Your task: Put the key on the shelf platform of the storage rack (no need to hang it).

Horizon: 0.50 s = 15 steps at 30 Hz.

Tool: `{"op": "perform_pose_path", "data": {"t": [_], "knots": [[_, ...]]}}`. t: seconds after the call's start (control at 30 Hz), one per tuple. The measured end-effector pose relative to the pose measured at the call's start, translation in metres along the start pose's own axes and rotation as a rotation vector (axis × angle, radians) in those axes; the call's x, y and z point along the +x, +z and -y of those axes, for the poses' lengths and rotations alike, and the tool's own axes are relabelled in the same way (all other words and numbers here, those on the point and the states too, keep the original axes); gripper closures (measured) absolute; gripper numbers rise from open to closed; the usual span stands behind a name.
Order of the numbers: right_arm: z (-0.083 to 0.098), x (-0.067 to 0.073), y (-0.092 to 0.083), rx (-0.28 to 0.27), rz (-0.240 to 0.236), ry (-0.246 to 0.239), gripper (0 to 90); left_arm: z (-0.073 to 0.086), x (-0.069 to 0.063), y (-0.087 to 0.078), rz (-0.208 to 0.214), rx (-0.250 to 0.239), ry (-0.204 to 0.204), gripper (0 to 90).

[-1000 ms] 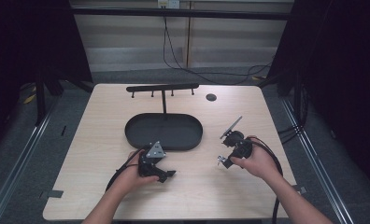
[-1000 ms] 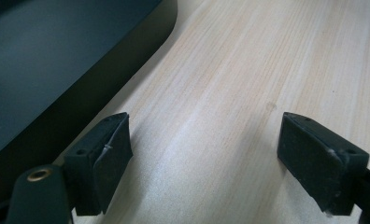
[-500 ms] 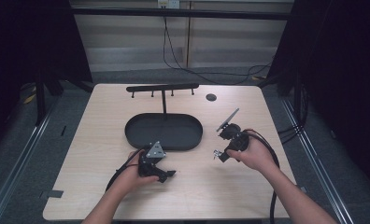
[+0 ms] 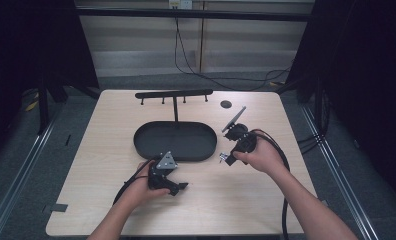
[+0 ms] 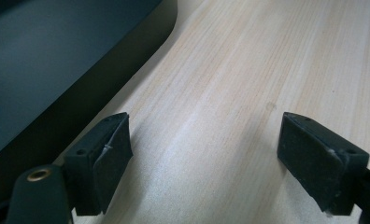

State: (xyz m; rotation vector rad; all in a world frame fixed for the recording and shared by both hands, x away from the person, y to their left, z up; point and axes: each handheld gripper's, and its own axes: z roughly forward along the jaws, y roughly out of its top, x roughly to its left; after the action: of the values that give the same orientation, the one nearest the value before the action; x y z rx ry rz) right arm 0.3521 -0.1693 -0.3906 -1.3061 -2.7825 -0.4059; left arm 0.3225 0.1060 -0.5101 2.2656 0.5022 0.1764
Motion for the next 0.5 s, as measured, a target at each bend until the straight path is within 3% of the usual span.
{"op": "perform_pose_path", "data": {"t": [0.5], "knots": [[-0.025,0.007,-0.003,-0.021,0.013,-0.024,68.6,0.0,0.0,0.0,-0.001,0.002,0.002,17.4]]}}
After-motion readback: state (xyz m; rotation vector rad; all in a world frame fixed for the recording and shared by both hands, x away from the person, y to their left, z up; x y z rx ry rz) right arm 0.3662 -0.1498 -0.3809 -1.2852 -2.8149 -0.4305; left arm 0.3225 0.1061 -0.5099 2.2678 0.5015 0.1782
